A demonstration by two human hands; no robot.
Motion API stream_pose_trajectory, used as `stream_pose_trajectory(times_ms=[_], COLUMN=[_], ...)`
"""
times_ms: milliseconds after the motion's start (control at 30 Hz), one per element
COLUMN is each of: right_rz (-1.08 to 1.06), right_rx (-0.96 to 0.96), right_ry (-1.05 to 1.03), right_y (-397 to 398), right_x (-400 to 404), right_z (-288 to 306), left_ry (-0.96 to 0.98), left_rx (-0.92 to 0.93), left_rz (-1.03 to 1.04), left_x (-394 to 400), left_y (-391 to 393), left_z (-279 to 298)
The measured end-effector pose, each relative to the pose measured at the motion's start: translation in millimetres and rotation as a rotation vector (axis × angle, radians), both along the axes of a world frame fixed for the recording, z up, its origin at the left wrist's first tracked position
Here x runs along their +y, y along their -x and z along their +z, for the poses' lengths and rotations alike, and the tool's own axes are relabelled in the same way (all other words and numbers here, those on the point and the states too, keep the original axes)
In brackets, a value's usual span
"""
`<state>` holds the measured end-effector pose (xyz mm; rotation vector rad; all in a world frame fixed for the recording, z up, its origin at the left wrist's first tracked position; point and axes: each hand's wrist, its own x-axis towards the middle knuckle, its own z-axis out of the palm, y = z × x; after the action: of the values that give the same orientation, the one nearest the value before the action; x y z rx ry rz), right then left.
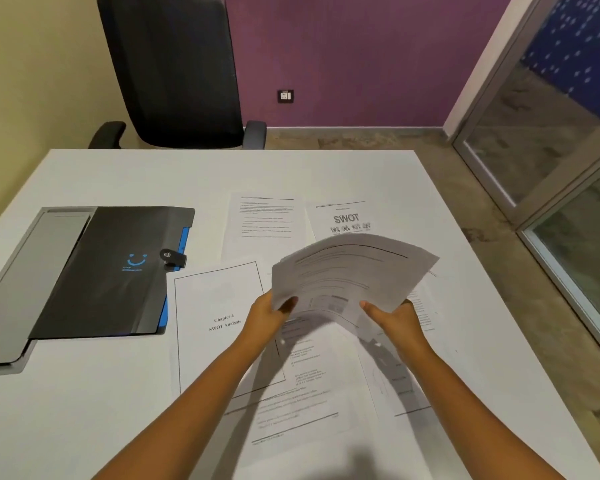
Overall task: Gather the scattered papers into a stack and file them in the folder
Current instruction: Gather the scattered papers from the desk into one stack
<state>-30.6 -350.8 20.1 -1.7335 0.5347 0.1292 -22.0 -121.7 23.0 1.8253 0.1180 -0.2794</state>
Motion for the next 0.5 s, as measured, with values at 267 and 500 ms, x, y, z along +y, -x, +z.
stream_pose_trajectory(times_ms=[267, 500], right_rz=[0.102, 0.202], right_rx=[-0.022, -0.081], right_ry=[0.172, 0.068], right_y=[4, -4], right_x=[-3, 53], right_z=[-7, -4], left_ry=[-0.011, -0.061], left_rx=[0.017, 0.089], left_rz=[0.203, 0.497], left_x=[13, 53], left_y=[13, 30], left_z=[-19, -26])
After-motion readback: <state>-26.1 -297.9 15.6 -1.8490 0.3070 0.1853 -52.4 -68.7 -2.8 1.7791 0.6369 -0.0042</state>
